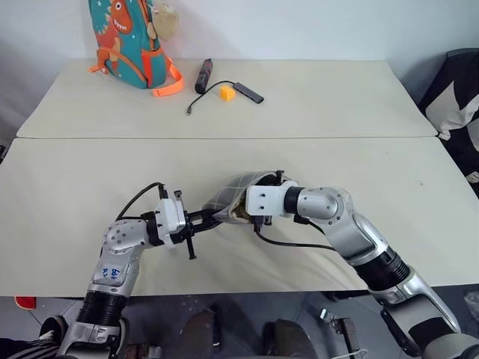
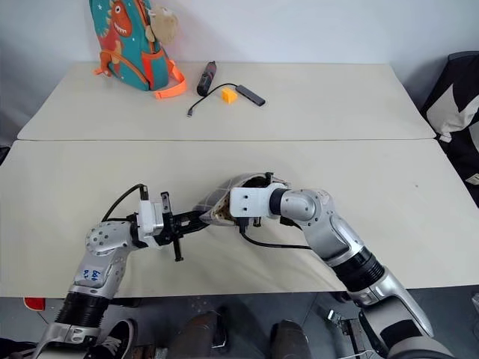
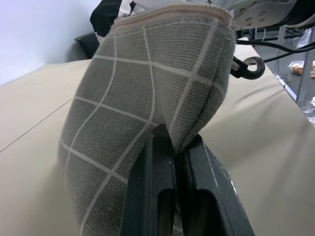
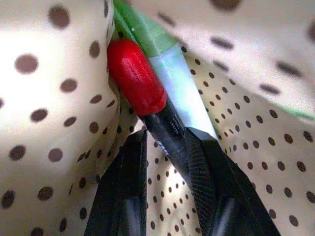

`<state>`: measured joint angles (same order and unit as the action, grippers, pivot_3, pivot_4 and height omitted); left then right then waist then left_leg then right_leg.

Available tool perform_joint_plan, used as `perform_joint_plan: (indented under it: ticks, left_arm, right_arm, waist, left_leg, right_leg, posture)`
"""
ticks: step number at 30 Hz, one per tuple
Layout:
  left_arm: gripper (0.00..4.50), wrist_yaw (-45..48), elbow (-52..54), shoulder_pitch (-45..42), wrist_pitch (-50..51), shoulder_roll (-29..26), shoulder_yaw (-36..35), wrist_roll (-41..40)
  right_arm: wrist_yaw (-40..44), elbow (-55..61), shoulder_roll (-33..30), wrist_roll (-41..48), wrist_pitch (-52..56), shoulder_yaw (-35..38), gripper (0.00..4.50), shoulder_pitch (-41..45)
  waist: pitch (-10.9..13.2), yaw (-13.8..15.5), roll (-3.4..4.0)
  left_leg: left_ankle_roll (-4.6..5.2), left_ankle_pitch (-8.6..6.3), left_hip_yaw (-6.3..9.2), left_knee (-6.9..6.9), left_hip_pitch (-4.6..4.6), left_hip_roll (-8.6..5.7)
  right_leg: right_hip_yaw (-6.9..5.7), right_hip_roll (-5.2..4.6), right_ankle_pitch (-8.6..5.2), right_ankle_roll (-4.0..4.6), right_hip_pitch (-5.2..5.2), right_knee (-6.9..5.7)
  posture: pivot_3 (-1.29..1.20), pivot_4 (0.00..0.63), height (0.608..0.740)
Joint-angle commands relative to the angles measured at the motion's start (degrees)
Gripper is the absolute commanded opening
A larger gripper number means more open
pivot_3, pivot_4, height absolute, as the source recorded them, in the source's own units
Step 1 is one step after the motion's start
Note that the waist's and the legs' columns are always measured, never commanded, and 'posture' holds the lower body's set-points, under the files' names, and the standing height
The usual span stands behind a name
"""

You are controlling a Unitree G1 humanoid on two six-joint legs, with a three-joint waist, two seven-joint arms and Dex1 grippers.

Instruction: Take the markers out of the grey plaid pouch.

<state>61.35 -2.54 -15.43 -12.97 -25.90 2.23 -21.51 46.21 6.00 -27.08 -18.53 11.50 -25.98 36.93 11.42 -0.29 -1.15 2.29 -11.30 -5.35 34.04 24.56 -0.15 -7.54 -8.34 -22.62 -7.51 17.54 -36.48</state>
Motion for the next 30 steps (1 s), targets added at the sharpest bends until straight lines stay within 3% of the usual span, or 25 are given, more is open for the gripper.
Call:
perform_joint_plan:
  ticks: [1, 6, 9, 11, 21, 30]
  left_arm:
    - [0.00, 1.43, 2.33, -0.73, -0.66, 0.49, 1.20, -0.73]
    - [0.00, 1.62, 2.56, -0.89, -0.62, 0.55, 1.22, -0.61]
    - [0.00, 1.71, 3.36, -0.25, -0.22, 0.56, 1.16, -0.85]
    - [0.00, 1.69, 3.76, 0.09, -0.11, 0.55, 1.12, -0.92]
    - [0.00, 0.83, 2.59, 0.07, -0.42, 0.00, -0.68, -0.83]
    - [0.00, 0.07, -3.81, -1.56, -2.44, -2.12, -4.98, -0.07]
  right_arm:
    - [0.59, 3.59, 2.15, 2.61, -0.21, 1.22, 1.20, 0.30]
    - [1.16, 2.92, 3.35, 1.57, 0.38, -1.03, 1.20, -2.03]
    - [-1.19, 1.02, 3.74, -0.02, -0.49, -0.14, 0.65, -1.69]
    - [-0.80, 0.45, 3.40, 0.13, -1.31, 0.02, 0.03, -1.47]
    - [1.68, 4.43, 0.56, 1.88, -0.70, 3.23, 0.03, -2.03]
    - [10.06, 16.90, -4.97, 14.83, 9.56, 12.60, 0.03, -1.35]
  waist:
    - [0.00, 0.01, 0.00]
    - [0.00, 0.01, 0.00]
    - [0.00, -0.01, 0.00]
    - [0.00, -0.03, 0.00]
    - [0.00, 0.08, 0.00]
    - [0.00, 0.06, 0.00]
  left_leg:
    - [0.00, 0.00, 0.00, 0.00, 0.00, 0.00]
    - [0.00, 0.00, 0.01, 0.00, -0.01, 0.00]
    - [0.00, 0.00, 0.00, 0.02, -0.02, 0.00]
    - [0.00, 0.00, 0.00, 0.03, -0.02, -0.01]
    - [0.00, 0.00, 0.00, 0.03, -0.04, -0.01]
    - [0.00, -0.01, 0.03, 0.03, -0.05, -0.01]
  right_leg:
    - [0.00, 0.00, 0.00, 0.00, 0.00, 0.00]
    - [0.00, 0.00, 0.00, 0.00, 0.00, -0.02]
    - [0.01, 0.00, 0.00, 0.00, 0.00, -0.03]
    - [0.02, 0.00, 0.00, 0.00, 0.01, -0.01]
    - [0.04, -0.01, 0.00, 0.00, 0.02, -0.01]
    - [0.01, -0.07, 0.00, 0.00, 0.02, 0.07]
  posture:
    - [0.00, 0.150, 0.740]
    - [0.00, 0.150, 0.740]
    - [0.00, 0.150, 0.740]
    - [0.00, 0.150, 0.740]
    - [0.00, 0.150, 0.740]
    - [0.00, 0.150, 0.740]
